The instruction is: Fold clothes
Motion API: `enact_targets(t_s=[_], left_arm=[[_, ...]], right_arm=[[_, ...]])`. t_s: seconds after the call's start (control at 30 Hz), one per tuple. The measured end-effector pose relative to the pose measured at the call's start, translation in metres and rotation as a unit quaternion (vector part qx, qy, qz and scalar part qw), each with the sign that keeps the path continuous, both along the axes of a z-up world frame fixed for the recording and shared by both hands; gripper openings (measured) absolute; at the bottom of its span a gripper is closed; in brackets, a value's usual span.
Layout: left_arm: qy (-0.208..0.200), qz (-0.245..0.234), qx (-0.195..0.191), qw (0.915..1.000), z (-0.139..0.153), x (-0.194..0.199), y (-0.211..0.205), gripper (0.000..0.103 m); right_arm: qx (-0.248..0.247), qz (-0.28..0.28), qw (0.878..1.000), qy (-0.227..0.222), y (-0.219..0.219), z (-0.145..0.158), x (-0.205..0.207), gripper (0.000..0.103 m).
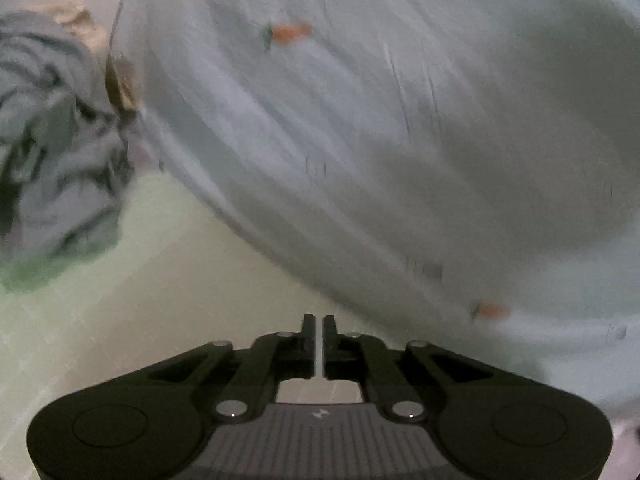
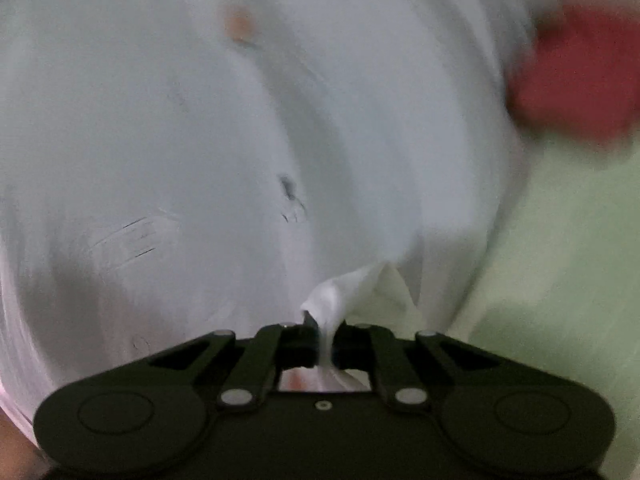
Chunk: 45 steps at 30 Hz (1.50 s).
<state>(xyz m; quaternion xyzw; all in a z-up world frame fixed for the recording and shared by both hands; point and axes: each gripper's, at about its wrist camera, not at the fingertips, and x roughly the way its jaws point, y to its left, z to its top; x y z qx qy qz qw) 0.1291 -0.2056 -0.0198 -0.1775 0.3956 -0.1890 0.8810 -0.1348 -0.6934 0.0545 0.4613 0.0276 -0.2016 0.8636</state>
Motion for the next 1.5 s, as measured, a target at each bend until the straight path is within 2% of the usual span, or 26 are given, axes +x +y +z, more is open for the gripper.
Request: enact_targets(t_s=[0.03,0.07,0.13,0.2,0.23,0.27,0.33,0.4,0.47,0.53,0.57,0.6,0.67,0.7,0.83,1.07,1.1,1.13,1.17,1.23,1.3,1.4,1.5], left_arm=[[0.023,-0.001,0.01,0.9997,-0.015,-0.008,0.001,0.029],[0.054,0.003,0.019,0.9984,-0.032,-0.017,0.004,0.029],[0.119,0.004,0.033,0.9923,-0.064,-0.031,0.009,0.029],[0.152,0.004,0.046,0.9872,-0.085,-0.05,0.015,0.034],[0.162,0.005,0.052,0.9854,-0.091,-0.057,0.016,0.041],[0.171,0.007,0.057,0.9835,-0.097,-0.065,0.018,0.044],[0.181,0.011,0.053,0.982,-0.102,-0.072,0.019,0.049],[0.19,0.015,0.048,0.9805,-0.106,-0.08,0.02,0.051],[0.185,0.018,0.04,0.9819,-0.104,-0.078,0.019,0.054],[0.172,0.018,0.04,0.9842,-0.102,-0.078,0.017,0.06],[0.165,0.017,0.041,0.9853,-0.102,-0.078,0.015,0.061],[0.159,0.015,0.046,0.986,-0.101,-0.075,0.011,0.062],[0.152,0.013,0.064,0.9861,-0.101,-0.068,0.001,0.063],[0.149,0.012,0.073,0.986,-0.101,-0.064,-0.004,0.063],[0.147,0.008,0.095,0.9845,-0.108,-0.052,-0.015,0.063],[0.147,0.0,0.129,0.9807,-0.119,-0.034,-0.027,0.061],[0.145,-0.002,0.134,0.9802,-0.12,-0.032,-0.029,0.059],[0.144,-0.005,0.136,0.9801,-0.121,-0.029,-0.03,0.052],[0.139,-0.008,0.141,0.9802,-0.121,-0.028,-0.032,0.05],[0.127,-0.017,0.161,0.9786,-0.121,-0.023,-0.038,0.016],[0.115,-0.03,0.174,0.9776,-0.12,-0.017,-0.041,0.001],[0.098,-0.048,0.169,0.9795,-0.116,-0.004,-0.042,0.0],[0.059,-0.038,0.169,0.9831,-0.097,0.017,-0.039,0.0]], right_arm=[[-0.025,-0.016,0.999,0.021,0.002,0.001,-0.009,0.006],[-0.049,-0.032,0.997,0.042,0.004,0.002,-0.017,0.006],[-0.057,-0.078,0.988,0.125,-0.003,-0.018,-0.036,0.007],[-0.059,-0.11,0.962,0.243,-0.011,-0.043,-0.046,0.014],[-0.051,-0.118,0.95,0.285,-0.014,-0.058,-0.055,0.022],[-0.031,-0.124,0.945,0.3,-0.015,-0.071,-0.062,0.034],[0.013,-0.127,0.948,0.291,-0.016,-0.09,-0.081,0.051],[0.052,-0.128,0.952,0.274,-0.015,-0.107,-0.099,0.058],[0.067,-0.134,0.95,0.275,-0.013,-0.114,-0.095,0.07],[0.082,-0.135,0.953,0.258,-0.01,-0.116,-0.095,0.073],[0.088,-0.135,0.955,0.249,-0.009,-0.117,-0.094,0.078],[0.087,-0.131,0.957,0.243,-0.01,-0.12,-0.093,0.082],[0.084,-0.124,0.961,0.232,-0.011,-0.125,-0.091,0.098],[0.072,-0.118,0.962,0.236,-0.01,-0.124,-0.086,0.101],[0.032,-0.104,0.961,0.256,-0.01,-0.125,-0.071,0.103],[0.014,-0.105,0.953,0.283,-0.011,-0.129,-0.058,0.103],[0.011,-0.105,0.952,0.287,-0.011,-0.13,-0.056,0.103],[0.009,-0.105,0.951,0.291,-0.011,-0.13,-0.054,0.103],[0.006,-0.105,0.95,0.295,-0.011,-0.131,-0.052,0.103],[0.005,-0.109,0.947,0.303,-0.011,-0.132,-0.048,0.103],[0.002,-0.11,0.944,0.31,-0.011,-0.133,-0.045,0.103],[-0.001,-0.112,0.941,0.32,-0.012,-0.135,-0.039,0.103],[-0.002,-0.114,0.938,0.326,-0.012,-0.136,-0.037,0.103]])
